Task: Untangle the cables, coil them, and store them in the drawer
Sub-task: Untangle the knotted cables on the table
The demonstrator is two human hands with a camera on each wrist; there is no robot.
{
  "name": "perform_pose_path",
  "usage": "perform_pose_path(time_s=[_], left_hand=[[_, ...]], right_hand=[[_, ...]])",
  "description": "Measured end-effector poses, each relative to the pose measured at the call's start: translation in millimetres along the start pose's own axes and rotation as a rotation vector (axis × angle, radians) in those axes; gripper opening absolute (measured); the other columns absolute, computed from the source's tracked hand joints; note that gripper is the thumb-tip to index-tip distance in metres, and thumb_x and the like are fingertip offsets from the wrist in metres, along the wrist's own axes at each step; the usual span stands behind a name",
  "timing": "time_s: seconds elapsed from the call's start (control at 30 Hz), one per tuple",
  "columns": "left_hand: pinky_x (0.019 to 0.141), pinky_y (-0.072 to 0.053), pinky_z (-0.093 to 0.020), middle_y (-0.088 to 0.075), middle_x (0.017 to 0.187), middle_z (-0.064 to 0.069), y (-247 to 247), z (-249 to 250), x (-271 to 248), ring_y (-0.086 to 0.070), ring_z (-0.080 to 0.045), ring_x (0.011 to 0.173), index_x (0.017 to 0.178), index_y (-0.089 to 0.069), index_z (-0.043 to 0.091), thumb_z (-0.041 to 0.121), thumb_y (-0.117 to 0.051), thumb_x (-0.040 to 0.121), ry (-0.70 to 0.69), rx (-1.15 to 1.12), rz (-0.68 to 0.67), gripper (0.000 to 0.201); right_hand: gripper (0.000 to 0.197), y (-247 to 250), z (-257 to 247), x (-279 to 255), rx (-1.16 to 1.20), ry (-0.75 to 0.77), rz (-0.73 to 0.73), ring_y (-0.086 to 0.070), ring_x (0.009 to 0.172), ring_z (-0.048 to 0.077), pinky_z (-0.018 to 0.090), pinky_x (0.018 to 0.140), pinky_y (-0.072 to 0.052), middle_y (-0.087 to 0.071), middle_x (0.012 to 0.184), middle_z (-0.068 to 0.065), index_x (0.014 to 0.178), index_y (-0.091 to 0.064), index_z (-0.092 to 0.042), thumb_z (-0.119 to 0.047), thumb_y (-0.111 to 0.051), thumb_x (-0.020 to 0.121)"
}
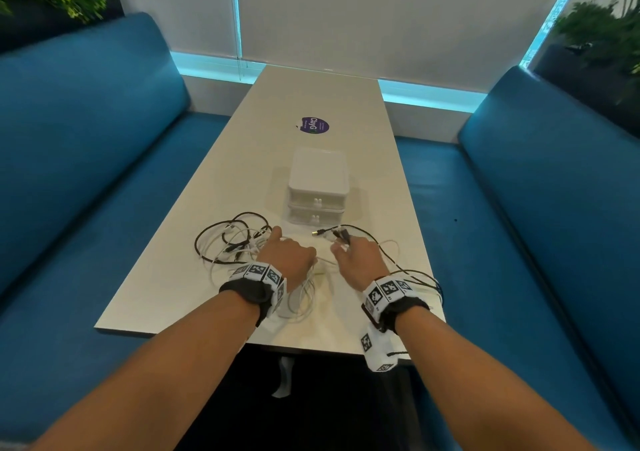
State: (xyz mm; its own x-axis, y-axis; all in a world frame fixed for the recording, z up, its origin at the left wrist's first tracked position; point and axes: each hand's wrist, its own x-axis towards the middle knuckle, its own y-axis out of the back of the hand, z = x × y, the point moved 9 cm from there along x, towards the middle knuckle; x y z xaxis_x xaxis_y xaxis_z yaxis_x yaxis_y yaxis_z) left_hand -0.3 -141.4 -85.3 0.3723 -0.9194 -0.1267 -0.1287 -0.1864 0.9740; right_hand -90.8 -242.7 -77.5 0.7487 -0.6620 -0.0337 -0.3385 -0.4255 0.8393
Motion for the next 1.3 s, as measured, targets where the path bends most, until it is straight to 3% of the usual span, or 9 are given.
perform_pose_path(time_s=[0.13,0.27,0.43,0.57,0.73,0.93,1.03,1.2,1.3], left_hand=[[0.096,-0.024,-0.046,-0.064,0.078,0.004,-1,-2,0,-0.061,-0.024,0.084,0.108,-0.053,0.026,0.027,-0.037,0.098,0.027,-0.047,0.012,0.018],[0.099,-0.025,-0.047,-0.069,0.091,0.003,-2,-1,-3,-0.061,-0.025,0.098,0.114,-0.052,0.024,0.028,-0.036,0.102,0.01,-0.021,0.006,0.02],[0.109,-0.021,-0.049,-0.07,0.111,-0.001,-4,-12,-5,-0.056,-0.026,0.115,0.123,-0.055,0.018,0.028,-0.034,0.105,0.008,0.038,-0.04,0.029],[0.11,-0.019,-0.05,-0.069,0.112,0.002,-9,-19,-6,-0.055,-0.025,0.115,0.121,-0.057,0.023,0.03,-0.035,0.104,-0.012,0.047,-0.071,0.028],[0.106,-0.021,-0.051,-0.07,0.106,0.0,-14,-7,1,-0.054,-0.026,0.111,0.109,-0.062,0.023,0.033,-0.03,0.105,-0.012,0.051,-0.043,0.033],[0.105,-0.022,-0.05,-0.07,0.103,0.001,-11,-7,-1,-0.055,-0.026,0.108,0.106,-0.062,0.023,0.029,-0.034,0.103,-0.017,0.063,-0.027,0.029],[0.102,-0.024,-0.049,-0.069,0.104,0.001,-5,0,-2,-0.056,-0.026,0.106,0.106,-0.061,0.022,0.03,-0.036,0.103,-0.052,0.07,0.007,0.027],[0.101,-0.025,-0.049,-0.07,0.1,0.0,-2,6,-4,-0.056,-0.027,0.104,0.103,-0.062,0.02,0.032,-0.035,0.103,-0.082,0.062,-0.004,0.03],[0.1,-0.028,-0.048,-0.068,0.102,0.001,3,8,-1,-0.06,-0.027,0.102,0.112,-0.057,0.021,0.028,-0.037,0.103,-0.107,0.057,0.027,0.023]], right_hand=[[0.029,-23,-10,-4,0.004,0.049,-0.174,-0.064,0.096,0.032,0.029,0.07,-0.04,-0.07,0.101,0.014,0.105,-0.068,-0.011,-0.035,-0.053,0.098],[0.026,-25,-6,-3,0.016,0.031,-0.19,-0.061,0.086,0.025,0.029,0.068,-0.037,-0.069,0.097,0.01,0.1,-0.067,-0.016,-0.038,-0.054,0.098],[0.03,3,29,7,-0.115,-0.097,-0.11,-0.064,0.091,0.033,0.03,0.069,-0.042,-0.065,0.097,0.012,0.108,-0.066,-0.011,-0.036,-0.053,0.098],[0.031,27,65,9,-0.267,-0.205,-0.068,-0.064,0.086,0.03,0.034,0.072,-0.049,-0.068,0.104,0.015,0.108,-0.063,-0.008,-0.035,-0.049,0.1],[0.035,25,57,8,-0.076,-0.263,0.048,-0.061,0.103,0.034,0.032,0.076,-0.044,-0.062,0.116,0.019,0.116,-0.056,-0.003,-0.033,-0.047,0.101],[0.037,11,6,12,0.094,-0.042,0.032,-0.061,0.106,0.033,0.032,0.084,-0.045,-0.067,0.116,0.017,0.13,-0.059,-0.012,-0.029,-0.046,0.1],[0.033,1,-17,6,0.126,0.117,-0.013,-0.063,0.098,0.031,0.029,0.076,-0.043,-0.071,0.108,0.013,0.128,-0.061,-0.018,-0.028,-0.05,0.099],[0.03,7,-18,4,0.147,0.125,0.081,-0.062,0.089,0.032,0.035,0.073,-0.046,-0.07,0.094,0.013,0.124,-0.06,-0.016,-0.029,-0.045,0.101],[0.027,10,-24,0,0.163,0.165,0.047,-0.06,0.081,0.025,0.03,0.07,-0.042,-0.069,0.09,0.009,0.123,-0.061,-0.019,-0.029,-0.051,0.099]])
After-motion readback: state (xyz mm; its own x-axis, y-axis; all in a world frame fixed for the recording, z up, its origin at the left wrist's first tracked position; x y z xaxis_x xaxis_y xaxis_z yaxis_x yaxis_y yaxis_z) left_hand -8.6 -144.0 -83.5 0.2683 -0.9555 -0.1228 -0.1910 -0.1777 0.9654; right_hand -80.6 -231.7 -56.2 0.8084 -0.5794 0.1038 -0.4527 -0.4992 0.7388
